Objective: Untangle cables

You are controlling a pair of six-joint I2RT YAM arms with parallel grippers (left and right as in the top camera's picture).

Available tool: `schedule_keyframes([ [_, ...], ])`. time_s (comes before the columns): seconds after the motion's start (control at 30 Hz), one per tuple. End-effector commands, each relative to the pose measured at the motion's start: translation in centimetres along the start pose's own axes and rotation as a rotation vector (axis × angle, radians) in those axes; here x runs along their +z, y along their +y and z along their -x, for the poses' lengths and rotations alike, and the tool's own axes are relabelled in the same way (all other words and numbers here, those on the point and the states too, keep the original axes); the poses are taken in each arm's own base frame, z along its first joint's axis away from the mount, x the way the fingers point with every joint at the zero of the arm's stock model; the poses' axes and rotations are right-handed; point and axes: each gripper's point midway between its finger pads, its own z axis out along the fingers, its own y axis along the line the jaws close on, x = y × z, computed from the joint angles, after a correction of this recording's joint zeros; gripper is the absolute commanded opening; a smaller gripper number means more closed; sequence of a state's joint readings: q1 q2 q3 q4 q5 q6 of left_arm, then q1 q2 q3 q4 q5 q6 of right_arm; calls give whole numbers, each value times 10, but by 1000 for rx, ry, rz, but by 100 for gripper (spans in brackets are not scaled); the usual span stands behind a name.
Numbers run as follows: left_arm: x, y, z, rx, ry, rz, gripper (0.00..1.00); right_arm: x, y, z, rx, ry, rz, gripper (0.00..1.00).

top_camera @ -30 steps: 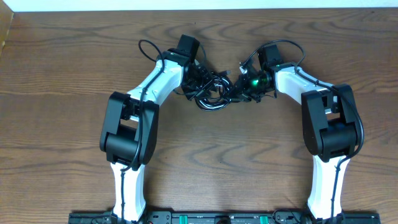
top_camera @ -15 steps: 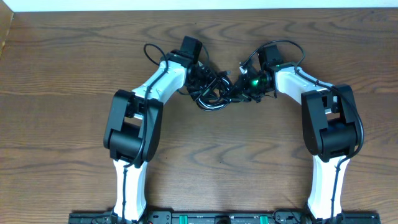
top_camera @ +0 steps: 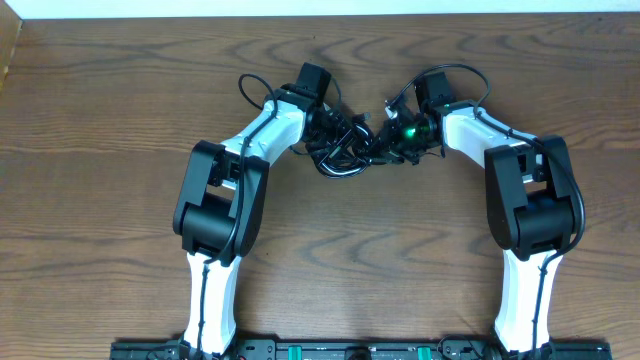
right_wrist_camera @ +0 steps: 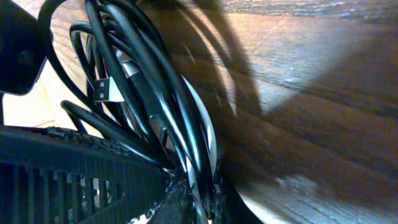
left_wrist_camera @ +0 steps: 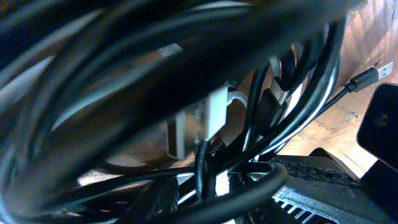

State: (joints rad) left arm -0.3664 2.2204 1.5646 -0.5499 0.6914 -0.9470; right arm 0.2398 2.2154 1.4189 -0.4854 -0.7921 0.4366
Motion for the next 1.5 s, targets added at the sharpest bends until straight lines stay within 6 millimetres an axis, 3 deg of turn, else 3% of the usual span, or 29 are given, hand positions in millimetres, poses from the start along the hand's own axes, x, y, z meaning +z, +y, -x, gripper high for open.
schedule_keyframes([
  [0.0,6,5,-4,-37,68,-26,25,5,-10,-4,7,6,-36,5],
  [0.07,2,3,-3,-46,86,-49,14,5,-10,-4,7,6,-36,5],
  [0.17,-6,3,2,-45,100,-79,8,5,-10,-3,6,6,-36,5],
  [0.47,-13,-5,0,13,142,-147,7,5,-11,-3,5,3,-43,6],
  [0.57,-23,-33,-12,126,226,-298,7,5,-12,-2,2,-2,-48,11],
  [0.73,-38,-59,-27,211,328,-446,7,4,-13,0,6,-7,-47,11],
  [1.13,-49,-67,-41,225,420,-512,7,4,-13,-1,4,-6,-52,11],
  [1.3,-50,-71,-39,259,405,-529,7,4,-14,-1,4,-7,-55,11],
  [1.47,-36,-59,-21,314,272,-451,8,4,-14,-1,5,-7,-55,12],
])
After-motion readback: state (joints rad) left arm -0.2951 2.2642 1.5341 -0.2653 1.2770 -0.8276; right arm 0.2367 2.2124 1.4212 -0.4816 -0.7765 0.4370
